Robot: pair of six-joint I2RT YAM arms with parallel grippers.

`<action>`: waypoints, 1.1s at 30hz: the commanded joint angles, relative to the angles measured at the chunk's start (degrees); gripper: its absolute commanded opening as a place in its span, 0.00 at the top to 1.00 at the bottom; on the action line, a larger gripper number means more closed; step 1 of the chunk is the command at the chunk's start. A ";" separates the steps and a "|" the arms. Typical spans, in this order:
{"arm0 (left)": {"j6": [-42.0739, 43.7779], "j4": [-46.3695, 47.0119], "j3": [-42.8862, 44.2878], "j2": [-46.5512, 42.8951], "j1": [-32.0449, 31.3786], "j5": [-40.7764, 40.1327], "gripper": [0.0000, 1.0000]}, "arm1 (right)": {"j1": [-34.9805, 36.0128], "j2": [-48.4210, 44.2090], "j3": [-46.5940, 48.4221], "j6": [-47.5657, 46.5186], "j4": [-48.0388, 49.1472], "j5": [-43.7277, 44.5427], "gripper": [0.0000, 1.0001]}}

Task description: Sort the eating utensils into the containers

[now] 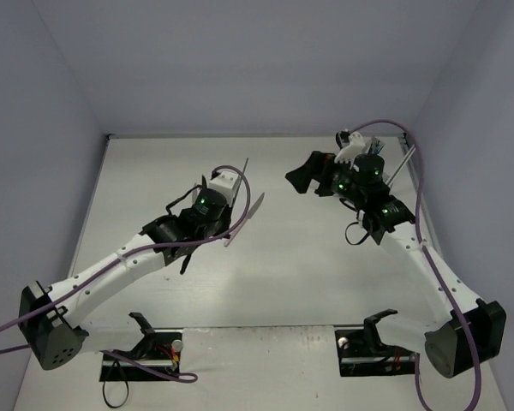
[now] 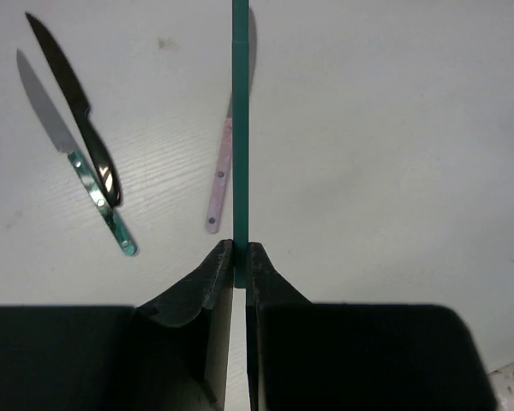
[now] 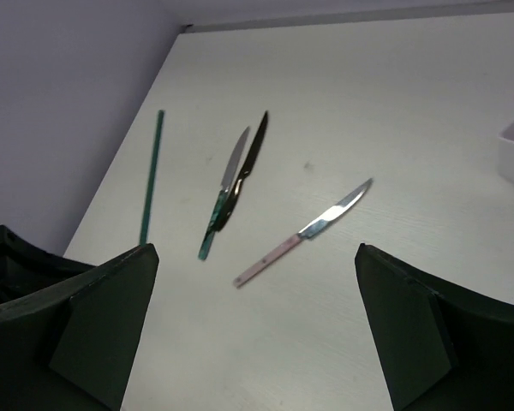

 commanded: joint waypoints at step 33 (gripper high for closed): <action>5.22 13.18 -2.69 -2.60 -7.61 -2.94 0.39 | 12.12 6.00 5.29 1.05 9.50 6.53 1.00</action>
